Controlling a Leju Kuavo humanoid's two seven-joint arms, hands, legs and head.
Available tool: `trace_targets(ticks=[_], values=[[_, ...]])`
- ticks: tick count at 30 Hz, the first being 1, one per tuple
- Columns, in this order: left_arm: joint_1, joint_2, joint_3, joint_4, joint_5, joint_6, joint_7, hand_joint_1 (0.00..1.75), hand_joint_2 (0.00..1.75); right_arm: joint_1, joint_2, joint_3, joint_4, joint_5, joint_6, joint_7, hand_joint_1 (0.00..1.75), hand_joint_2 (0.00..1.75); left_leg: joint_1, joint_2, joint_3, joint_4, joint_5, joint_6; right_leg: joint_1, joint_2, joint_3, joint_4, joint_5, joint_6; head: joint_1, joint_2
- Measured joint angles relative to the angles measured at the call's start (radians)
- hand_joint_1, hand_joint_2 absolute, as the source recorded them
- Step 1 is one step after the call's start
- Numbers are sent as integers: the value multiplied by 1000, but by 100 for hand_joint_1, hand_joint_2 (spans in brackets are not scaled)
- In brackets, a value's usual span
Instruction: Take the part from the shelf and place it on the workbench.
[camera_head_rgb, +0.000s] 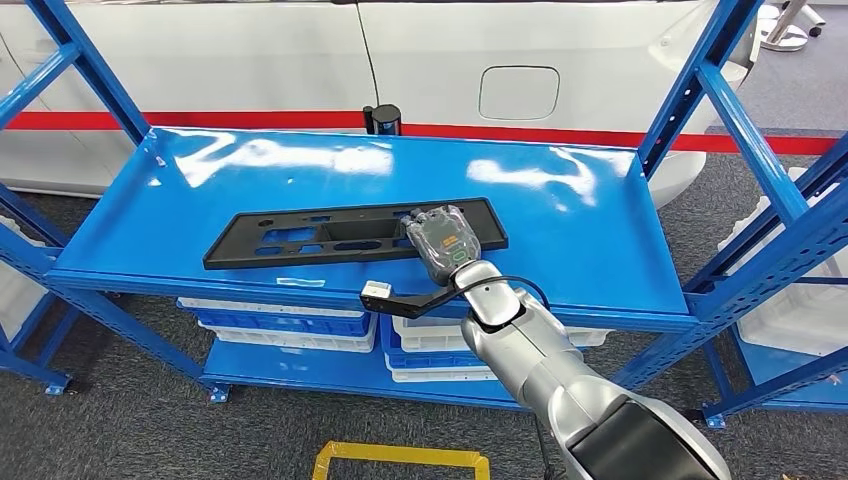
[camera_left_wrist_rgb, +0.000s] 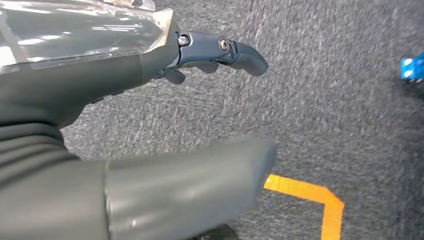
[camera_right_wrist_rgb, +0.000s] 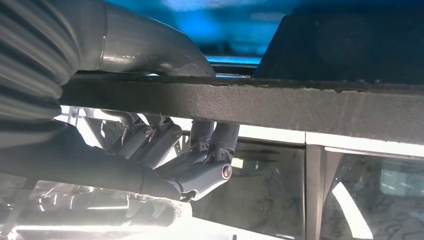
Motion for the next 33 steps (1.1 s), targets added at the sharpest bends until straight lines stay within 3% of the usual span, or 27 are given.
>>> trace_targets(ticks=[6, 10, 13, 16, 25, 33], values=[[-1, 2, 27, 0, 21, -13, 25, 0, 175, 1, -4, -6, -34, -71, -21, -104, 175, 175, 0, 0, 0, 0, 0, 0, 0, 0, 0, 0, 0, 0, 0, 0], [-1, 4, 29, 0, -2, 8, 87, 0, 175, 3, -28, -13, -144, -197, 60, -229, 175, 175, 0, 0, 0, 0, 0, 0, 0, 0, 0, 0, 0, 0, 0, 0], [-1, 5, 30, 0, -8, 19, 133, 0, 175, -12, -59, -33, -246, -298, 121, -279, 175, 175, 0, 0, -1, 0, 0, 0, 0, 0, 0, 0, 0, 0, 0, 0], [0, 4, 35, 0, -9, 20, 161, 0, 175, -38, -90, -55, -323, -338, 144, -282, 175, 175, 0, 0, -1, 0, 0, 0, 0, 0, 0, 0, 0, 0, 0, 0], [-1, 4, 43, 0, -29, -110, 225, 0, 175, -47, -173, -81, -514, -367, 181, -250, 175, 175, -1, 0, -1, 1, -1, 1, -3, 0, 0, 0, 0, 0, 0, 0], [-3, 4, 43, 0, -26, -123, 237, 0, 175, -41, -208, -83, -583, -366, 191, -238, 175, 175, -5, 0, -2, 5, -4, 6, -8, 0, 0, -1, 1, 1, -1, 0]])
